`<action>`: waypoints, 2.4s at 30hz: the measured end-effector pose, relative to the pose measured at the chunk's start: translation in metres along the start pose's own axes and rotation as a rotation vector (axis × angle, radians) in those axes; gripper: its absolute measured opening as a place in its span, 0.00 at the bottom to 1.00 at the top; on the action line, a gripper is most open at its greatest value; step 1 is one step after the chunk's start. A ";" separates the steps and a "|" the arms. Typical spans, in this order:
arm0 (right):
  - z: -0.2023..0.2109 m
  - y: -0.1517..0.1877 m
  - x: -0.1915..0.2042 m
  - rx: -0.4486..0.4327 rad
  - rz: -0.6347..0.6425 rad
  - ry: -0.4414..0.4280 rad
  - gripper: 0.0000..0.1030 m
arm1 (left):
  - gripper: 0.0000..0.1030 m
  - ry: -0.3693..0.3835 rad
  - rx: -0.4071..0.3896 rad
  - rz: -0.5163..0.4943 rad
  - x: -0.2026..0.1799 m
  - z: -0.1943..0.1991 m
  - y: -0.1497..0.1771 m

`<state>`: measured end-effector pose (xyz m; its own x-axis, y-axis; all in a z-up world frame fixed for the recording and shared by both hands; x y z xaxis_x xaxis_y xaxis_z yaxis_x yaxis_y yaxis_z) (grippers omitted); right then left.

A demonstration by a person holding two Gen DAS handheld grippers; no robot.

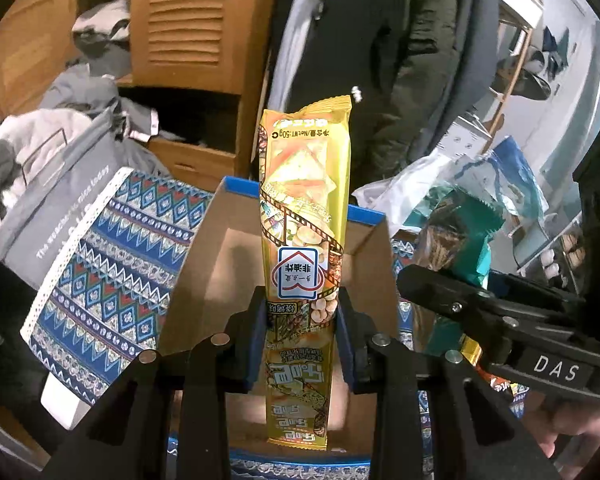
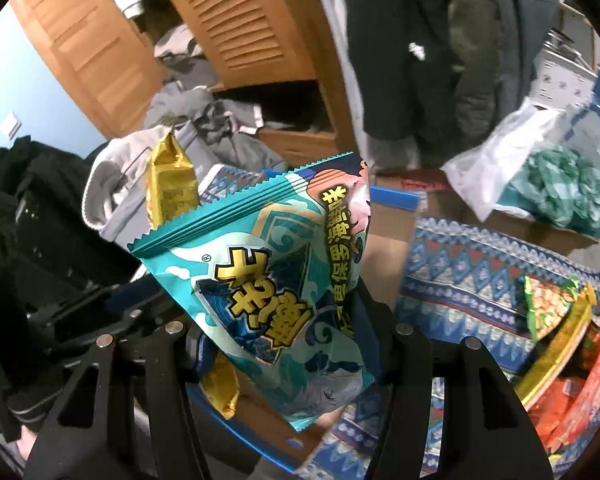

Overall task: Organize snacks
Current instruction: 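Lower both packets into the box and open both tools, then move both tools back to the snack pile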

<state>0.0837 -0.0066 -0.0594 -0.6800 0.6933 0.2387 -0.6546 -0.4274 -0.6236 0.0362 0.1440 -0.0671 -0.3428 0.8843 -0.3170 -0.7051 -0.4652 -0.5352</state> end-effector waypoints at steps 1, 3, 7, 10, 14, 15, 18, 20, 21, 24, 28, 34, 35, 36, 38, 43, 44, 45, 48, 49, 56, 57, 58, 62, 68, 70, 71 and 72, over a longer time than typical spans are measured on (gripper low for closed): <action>-0.005 -0.001 0.003 0.007 0.002 -0.004 0.55 | 0.31 -0.005 0.002 0.003 0.004 -0.001 0.000; -0.013 -0.002 0.007 0.021 -0.001 -0.013 0.55 | 0.31 -0.022 0.000 0.009 0.011 -0.004 0.000; -0.030 0.000 0.009 0.062 -0.025 -0.034 0.56 | 0.31 -0.040 0.020 0.001 0.018 -0.013 0.006; -0.039 0.002 0.008 0.092 -0.028 -0.030 0.59 | 0.31 -0.041 0.041 -0.004 0.018 -0.018 0.010; -0.044 0.004 0.007 0.115 -0.049 -0.027 0.74 | 0.32 -0.056 0.067 0.017 0.021 -0.023 0.014; -0.045 0.004 0.006 0.118 -0.054 -0.024 0.78 | 0.32 -0.062 0.069 0.020 0.022 -0.023 0.014; -0.044 0.004 0.005 0.117 -0.056 -0.018 0.78 | 0.38 -0.078 0.025 0.016 0.022 -0.018 0.011; -0.042 0.004 0.004 0.113 -0.056 -0.007 0.78 | 0.58 -0.098 -0.007 0.014 0.022 -0.014 0.008; -0.041 0.003 0.003 0.107 -0.059 -0.005 0.79 | 0.59 -0.103 -0.021 0.014 0.022 -0.012 0.007; -0.034 0.001 -0.001 0.084 -0.075 0.008 0.79 | 0.62 -0.096 -0.023 0.018 0.022 -0.011 0.007; -0.025 -0.001 -0.008 0.065 -0.081 0.034 0.81 | 0.63 -0.089 -0.014 0.017 0.019 -0.011 0.007; -0.008 0.003 -0.019 0.041 -0.079 0.079 0.81 | 0.65 -0.064 -0.006 0.006 0.007 -0.008 0.010; -0.006 0.005 -0.020 0.040 -0.076 0.088 0.81 | 0.67 -0.063 -0.008 0.001 0.004 -0.007 0.010; -0.003 0.006 -0.022 0.038 -0.071 0.103 0.81 | 0.67 -0.062 -0.011 -0.006 0.000 -0.007 0.011; 0.003 0.010 -0.026 0.032 -0.060 0.134 0.81 | 0.68 -0.057 -0.012 -0.015 -0.006 -0.006 0.011; 0.016 0.020 -0.038 0.026 -0.049 0.203 0.81 | 0.68 -0.047 0.006 -0.039 -0.022 -0.009 0.016; 0.019 0.022 -0.042 0.024 -0.052 0.210 0.81 | 0.68 -0.044 0.008 -0.044 -0.025 -0.010 0.017; 0.022 0.025 -0.045 0.022 -0.057 0.218 0.81 | 0.68 -0.042 0.009 -0.050 -0.028 -0.010 0.017; 0.031 0.033 -0.056 0.023 -0.069 0.246 0.81 | 0.69 -0.041 0.015 -0.075 -0.040 -0.012 0.021; 0.035 0.036 -0.061 0.024 -0.074 0.259 0.82 | 0.69 -0.039 0.018 -0.082 -0.043 -0.013 0.023; 0.056 0.056 -0.090 0.030 -0.111 0.322 0.84 | 0.74 -0.030 0.038 -0.130 -0.067 -0.019 0.033; 0.059 0.059 -0.093 0.032 -0.114 0.328 0.85 | 0.75 -0.028 0.039 -0.139 -0.072 -0.020 0.034; 0.062 0.062 -0.096 0.032 -0.116 0.333 0.85 | 0.75 -0.026 0.039 -0.145 -0.076 -0.020 0.036; 0.074 0.076 -0.111 0.037 -0.125 0.362 0.85 | 0.75 -0.018 0.051 -0.170 -0.091 -0.024 0.042; 0.091 0.097 -0.137 0.041 -0.162 0.400 0.85 | 0.75 0.002 0.084 -0.200 -0.118 -0.031 0.052; 0.099 0.105 -0.147 0.041 -0.178 0.412 0.85 | 0.75 0.009 0.090 -0.216 -0.128 -0.032 0.056; 0.102 0.107 -0.151 0.039 -0.186 0.419 0.85 | 0.77 0.012 0.091 -0.225 -0.133 -0.033 0.058; 0.105 0.110 -0.155 0.037 -0.194 0.426 0.85 | 0.79 0.017 0.091 -0.233 -0.138 -0.033 0.061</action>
<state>0.0824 -0.2226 -0.0867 -0.3529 0.9355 0.0163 -0.7730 -0.2817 -0.5685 0.0616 -0.0079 -0.0818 -0.1545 0.9661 -0.2069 -0.8171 -0.2426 -0.5230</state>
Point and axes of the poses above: each gripper's, at about its wrist camera, not at the fingertips, and z roughly against the way its jaws point, x to its left, y to its underside, the point moved 3 cm from there along -z, roughly the way its jaws point, and after that the axes turned 11 degrees about z, right-handed, at the moved point
